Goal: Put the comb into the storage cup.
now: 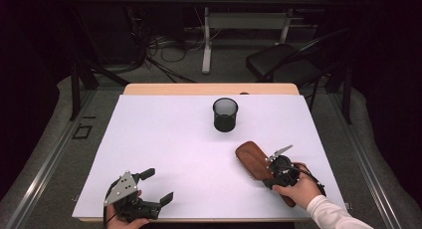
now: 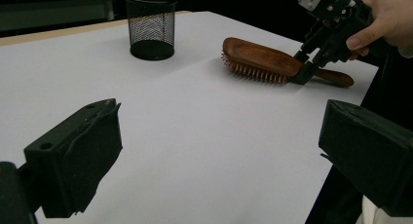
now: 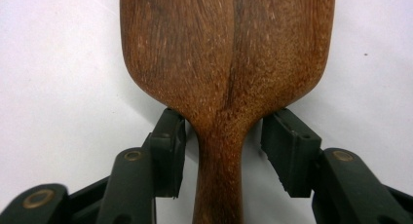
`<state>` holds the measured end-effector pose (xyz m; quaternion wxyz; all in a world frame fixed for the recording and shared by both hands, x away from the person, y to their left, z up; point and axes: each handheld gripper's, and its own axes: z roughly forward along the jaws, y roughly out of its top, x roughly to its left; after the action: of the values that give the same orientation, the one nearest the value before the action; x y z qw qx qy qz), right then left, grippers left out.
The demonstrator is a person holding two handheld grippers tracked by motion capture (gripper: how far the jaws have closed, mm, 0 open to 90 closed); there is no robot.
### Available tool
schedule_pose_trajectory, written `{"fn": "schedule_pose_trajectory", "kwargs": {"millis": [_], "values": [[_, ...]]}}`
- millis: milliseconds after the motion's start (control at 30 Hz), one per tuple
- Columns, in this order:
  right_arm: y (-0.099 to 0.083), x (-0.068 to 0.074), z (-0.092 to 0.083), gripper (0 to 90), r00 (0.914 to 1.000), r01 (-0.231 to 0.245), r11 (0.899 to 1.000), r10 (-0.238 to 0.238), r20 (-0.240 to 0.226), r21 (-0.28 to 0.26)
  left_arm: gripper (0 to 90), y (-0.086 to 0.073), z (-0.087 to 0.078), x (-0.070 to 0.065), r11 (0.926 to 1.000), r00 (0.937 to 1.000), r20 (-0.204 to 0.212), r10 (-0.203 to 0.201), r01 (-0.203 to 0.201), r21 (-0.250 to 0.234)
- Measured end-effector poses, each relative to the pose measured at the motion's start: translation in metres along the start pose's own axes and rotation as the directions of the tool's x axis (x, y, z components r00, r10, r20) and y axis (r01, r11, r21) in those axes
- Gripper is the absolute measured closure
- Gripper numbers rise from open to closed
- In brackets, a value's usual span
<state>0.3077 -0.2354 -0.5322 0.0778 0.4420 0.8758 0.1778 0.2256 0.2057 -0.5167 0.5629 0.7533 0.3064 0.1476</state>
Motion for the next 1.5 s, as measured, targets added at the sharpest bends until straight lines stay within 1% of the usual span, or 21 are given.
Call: {"fn": "schedule_pose_trajectory", "kwargs": {"millis": [67, 133, 233, 267, 300, 333, 367, 400, 500, 633, 767, 800, 867, 933, 967, 1033, 1133, 1167, 1233, 1400, 1500], "values": [[0.000, 0.000, -0.001, 53.7, 1.0000, 0.008, 1.000, -0.008, -0.003, 0.008, 2.0, 0.000, 0.000, 0.000, 1.0000, 1.0000, 0.001, 0.001, -0.001, 0.000], [-0.002, -0.002, 0.002, 54.6, 0.9999, 0.012, 0.999, -0.012, -0.009, -0.036, 2.0, 0.000, 0.000, 0.000, 1.0000, 1.0000, 0.000, 0.001, -0.001, 0.000], [-0.003, -0.002, 0.000, 55.3, 0.9999, 0.006, 1.000, -0.006, -0.009, -0.024, 2.0, 0.000, 0.000, 0.000, 1.0000, 1.0000, 0.000, 0.000, 0.000, 0.000], [-0.006, -0.002, 0.004, 55.9, 0.9998, -0.013, 0.995, 0.012, -0.017, -0.099, 2.0, 0.000, 0.000, 0.000, 1.0000, 1.0000, -0.001, 0.000, 0.000, 0.000], [-0.006, -0.002, 0.004, 55.9, 0.9998, -0.013, 0.995, 0.012, -0.017, -0.099, 2.0, 0.000, 0.000, 0.000, 1.0000, 1.0000, 0.000, 0.000, 0.000, 0.000], [-0.005, -0.003, 0.000, 56.6, 1.0000, 0.005, 0.999, -0.005, -0.008, -0.039, 2.0, 0.000, 0.000, 0.000, 1.0000, 1.0000, -0.004, 0.000, 0.000, 0.000], [-0.005, -0.003, 0.000, 56.6, 1.0000, 0.005, 0.999, -0.005, -0.008, -0.039, 2.0, 0.000, 0.000, 0.000, 1.0000, 1.0000, -0.004, 0.000, 0.000, 0.001], [-0.006, -0.003, 0.001, 57.2, 0.9999, -0.003, 0.998, 0.002, -0.014, -0.066, 2.0, 0.000, 0.000, 0.000, 1.0000, 1.0000, -0.005, 0.000, 0.000, 0.000], [-0.007, -0.003, 0.000, 59.5, 0.9999, 0.009, 0.998, -0.009, -0.008, -0.055, 2.0, 0.000, 0.000, 0.000, 1.0000, 1.0000, 0.004, -0.003, 0.003, -0.002], [-0.010, -0.002, 0.001, 62.7, 1.0000, 0.006, 0.996, -0.006, -0.002, -0.084, 2.0, 0.000, 0.000, 0.000, 1.0000, 1.0000, -0.001, -0.004, 0.004, -0.001], [-0.010, -0.003, -0.001, 64.7, 0.9998, 0.021, 0.998, -0.021, 0.001, -0.064, 2.0, 0.000, 0.000, 0.000, 1.0000, 1.0000, -0.001, -0.003, 0.003, -0.001], [-0.010, -0.003, 0.000, 65.2, 0.9997, 0.024, 0.996, -0.024, -0.001, -0.081, 2.0, 0.000, 0.000, 0.000, 1.0000, 1.0000, -0.001, -0.002, 0.002, -0.001], [-0.010, -0.003, 0.000, 65.9, 0.9995, 0.032, 0.996, -0.032, 0.003, -0.084, 2.0, 0.000, 0.000, 0.000, 1.0000, 1.0000, -0.003, -0.004, 0.004, -0.001], [-0.011, -0.002, -0.001, 66.4, 0.9998, 0.021, 0.997, -0.020, 0.004, -0.077, 2.0, 0.000, 0.000, 0.000, 1.0000, 1.0000, -0.003, -0.002, 0.002, 0.000], [-0.012, -0.002, 0.000, 67.6, 0.9997, 0.023, 0.995, -0.023, 0.000, -0.099, 2.0, 0.000, 0.000, 0.000, 1.0000, 1.0000, -0.001, -0.003, 0.003, -0.001], [-0.013, -0.002, -0.001, 69.8, 0.9999, 0.014, 0.995, -0.014, -0.001, -0.096, 2.0, 0.000, 0.000, 0.000, 1.0000, 1.0000, -0.002, -0.003, 0.003, -0.001], [-0.015, -0.003, -0.001, 71.0, 0.9998, 0.018, 0.994, -0.018, -0.007, -0.107, 2.0, 0.000, 0.000, 0.000, 1.0000, 1.0000, -0.001, -0.005, 0.005, -0.002], [-0.015, -0.003, -0.002, 71.1, 0.9999, 0.014, 0.995, -0.014, -0.006, -0.094, 2.0, 0.000, 0.000, 0.000, 1.0000, 1.0000, -0.001, -0.005, 0.005, -0.001], [-0.015, -0.003, -0.002, 71.2, 0.9999, 0.015, 0.995, -0.015, -0.008, -0.097, 2.0, 0.000, 0.001, 0.000, 1.0000, 1.0000, -0.001, -0.005, 0.005, -0.001], [-0.017, -0.002, -0.001, 71.6, 0.9998, 0.021, 0.992, -0.021, 0.001, -0.124, 2.0, 0.000, 0.000, 0.000, 1.0000, 1.0000, -0.008, -0.005, 0.005, 0.000], [-0.018, -0.001, -0.002, 71.7, 0.9995, 0.030, 0.992, -0.029, 0.010, -0.123, 2.0, 0.000, 0.000, 0.000, 1.0000, 1.0000, -0.007, -0.004, 0.004, 0.000]]}}
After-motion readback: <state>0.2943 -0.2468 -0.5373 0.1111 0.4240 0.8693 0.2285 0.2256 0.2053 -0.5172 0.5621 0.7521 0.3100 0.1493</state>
